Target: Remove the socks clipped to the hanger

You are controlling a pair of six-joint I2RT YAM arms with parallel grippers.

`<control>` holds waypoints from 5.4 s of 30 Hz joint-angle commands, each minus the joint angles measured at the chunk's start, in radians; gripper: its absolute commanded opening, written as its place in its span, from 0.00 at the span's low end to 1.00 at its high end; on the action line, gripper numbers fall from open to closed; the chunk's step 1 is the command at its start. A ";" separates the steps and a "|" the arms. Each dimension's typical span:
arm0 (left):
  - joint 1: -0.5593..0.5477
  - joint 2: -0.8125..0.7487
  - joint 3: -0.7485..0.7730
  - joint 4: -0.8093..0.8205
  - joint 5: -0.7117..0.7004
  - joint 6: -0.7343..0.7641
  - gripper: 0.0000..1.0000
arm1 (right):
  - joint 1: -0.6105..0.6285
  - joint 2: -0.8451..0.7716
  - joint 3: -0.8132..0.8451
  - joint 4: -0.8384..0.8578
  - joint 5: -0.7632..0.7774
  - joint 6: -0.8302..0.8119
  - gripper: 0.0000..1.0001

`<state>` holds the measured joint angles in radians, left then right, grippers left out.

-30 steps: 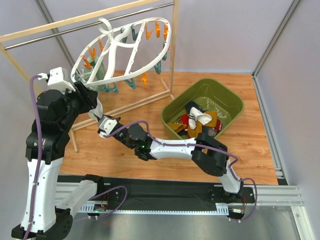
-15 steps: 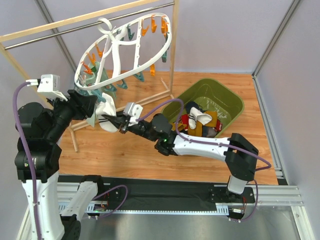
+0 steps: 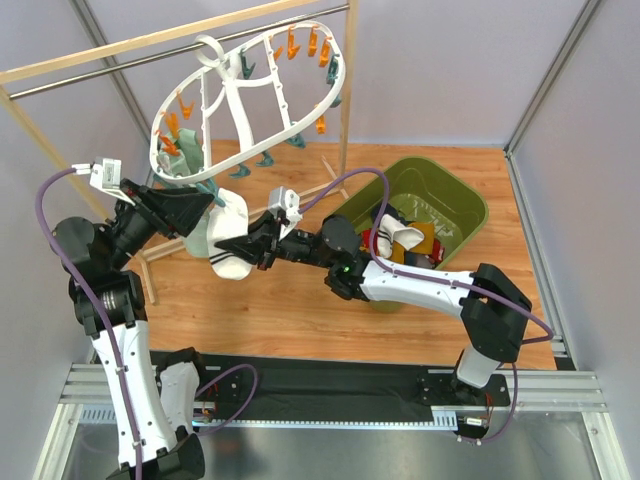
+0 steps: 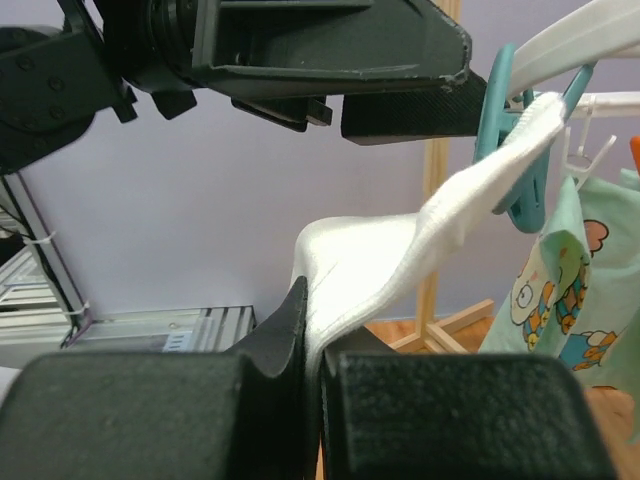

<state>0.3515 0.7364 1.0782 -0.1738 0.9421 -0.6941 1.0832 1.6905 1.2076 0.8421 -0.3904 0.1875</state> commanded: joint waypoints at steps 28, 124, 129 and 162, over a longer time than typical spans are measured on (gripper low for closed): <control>0.024 -0.170 -0.383 0.478 0.103 -0.297 0.68 | -0.040 -0.103 0.040 -0.262 -0.022 0.030 0.04; -0.069 0.098 -0.434 0.774 0.100 -0.326 0.00 | -0.051 0.236 0.721 -0.776 0.242 -0.639 0.79; -0.069 0.098 -0.429 0.772 0.087 -0.331 0.00 | -0.051 0.186 0.701 -0.824 0.239 -0.588 0.78; -0.292 -0.066 -0.262 0.332 -0.108 -0.096 0.00 | 0.075 -0.077 0.192 -0.543 0.418 -0.373 0.83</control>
<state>0.0734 0.6777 0.7792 0.1825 0.8673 -0.8265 1.1309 1.6474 1.4265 0.2104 0.0185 -0.2146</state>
